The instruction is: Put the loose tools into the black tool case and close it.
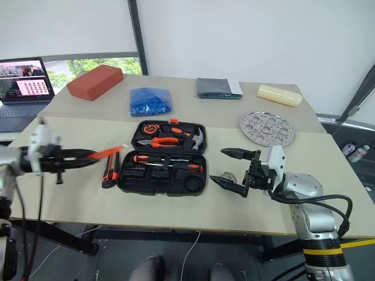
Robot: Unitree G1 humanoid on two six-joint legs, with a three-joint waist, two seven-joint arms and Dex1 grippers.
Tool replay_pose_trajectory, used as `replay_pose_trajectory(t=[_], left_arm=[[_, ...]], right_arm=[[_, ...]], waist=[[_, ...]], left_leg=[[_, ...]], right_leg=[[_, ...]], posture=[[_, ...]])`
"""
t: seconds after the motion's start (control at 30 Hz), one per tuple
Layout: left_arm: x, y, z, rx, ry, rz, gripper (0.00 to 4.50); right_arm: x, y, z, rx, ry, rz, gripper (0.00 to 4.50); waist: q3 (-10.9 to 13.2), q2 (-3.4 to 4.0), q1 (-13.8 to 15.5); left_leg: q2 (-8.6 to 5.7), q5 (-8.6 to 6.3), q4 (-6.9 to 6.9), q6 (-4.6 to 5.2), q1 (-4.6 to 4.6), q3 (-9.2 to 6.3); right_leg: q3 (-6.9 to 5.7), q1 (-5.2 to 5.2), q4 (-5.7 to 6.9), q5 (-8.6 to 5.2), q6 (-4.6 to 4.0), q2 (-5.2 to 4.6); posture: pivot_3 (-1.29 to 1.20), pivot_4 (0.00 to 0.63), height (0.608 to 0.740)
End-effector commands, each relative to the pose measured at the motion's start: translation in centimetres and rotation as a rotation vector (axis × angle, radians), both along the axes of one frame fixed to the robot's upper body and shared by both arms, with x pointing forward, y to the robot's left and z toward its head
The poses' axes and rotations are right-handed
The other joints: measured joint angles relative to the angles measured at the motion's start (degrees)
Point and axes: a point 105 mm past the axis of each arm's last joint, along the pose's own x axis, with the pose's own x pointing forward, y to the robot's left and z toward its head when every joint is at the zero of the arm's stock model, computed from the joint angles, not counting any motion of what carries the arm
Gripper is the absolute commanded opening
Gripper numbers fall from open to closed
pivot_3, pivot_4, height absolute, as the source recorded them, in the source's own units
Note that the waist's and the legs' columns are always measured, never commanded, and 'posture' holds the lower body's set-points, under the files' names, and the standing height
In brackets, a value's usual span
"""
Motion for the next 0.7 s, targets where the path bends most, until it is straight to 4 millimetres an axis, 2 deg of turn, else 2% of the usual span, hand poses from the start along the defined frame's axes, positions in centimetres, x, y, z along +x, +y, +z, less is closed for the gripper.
replay_pose_trajectory(t=[0.03, 0.17, 0.3, 0.7], left_arm=[[1.0, -3.2, -0.9, 0.115, -0.032, -0.036, 0.48], [2.4, -4.0, -2.0, 0.257, -0.067, -0.021, 0.48], [3.6, -4.8, -2.3, 0.289, -0.075, 0.003, 0.48], [3.8, -2.3, -4.9, 0.439, -0.017, -0.011, 0.48]], right_arm=[[-0.4, 0.4, 0.6, 0.011, -0.038, 0.019, 4.50], [-0.9, 0.2, 0.6, 0.013, -0.041, 0.002, 4.50], [-1.4, -0.5, 0.7, 0.011, -0.044, -0.034, 4.50], [-2.1, -1.0, 0.7, 0.017, -0.048, -0.090, 4.50]], waist=[[0.00, 0.01, -0.10], [0.01, 0.00, -0.38], [0.02, 0.01, 0.06], [0.01, 0.04, -0.16]], left_leg=[[0.00, 0.02, 0.01, 0.03, 0.00, -0.02], [0.01, 0.03, 0.03, 0.07, 0.00, -0.05], [0.00, 0.03, 0.11, 0.09, -0.02, -0.05], [0.02, -0.02, 0.43, 0.15, -0.06, -0.07]], right_leg=[[0.00, -0.01, 0.03, 0.00, 0.01, 0.03], [0.05, -0.04, 0.05, 0.00, 0.02, 0.09], [0.05, -0.01, 0.04, -0.04, 0.11, 0.06], [0.08, 0.06, 0.07, -0.07, 0.31, 0.05]], posture=[[0.00, 0.150, 0.740], [0.00, 0.150, 0.740], [0.00, 0.150, 0.740], [0.00, 0.150, 0.740]])
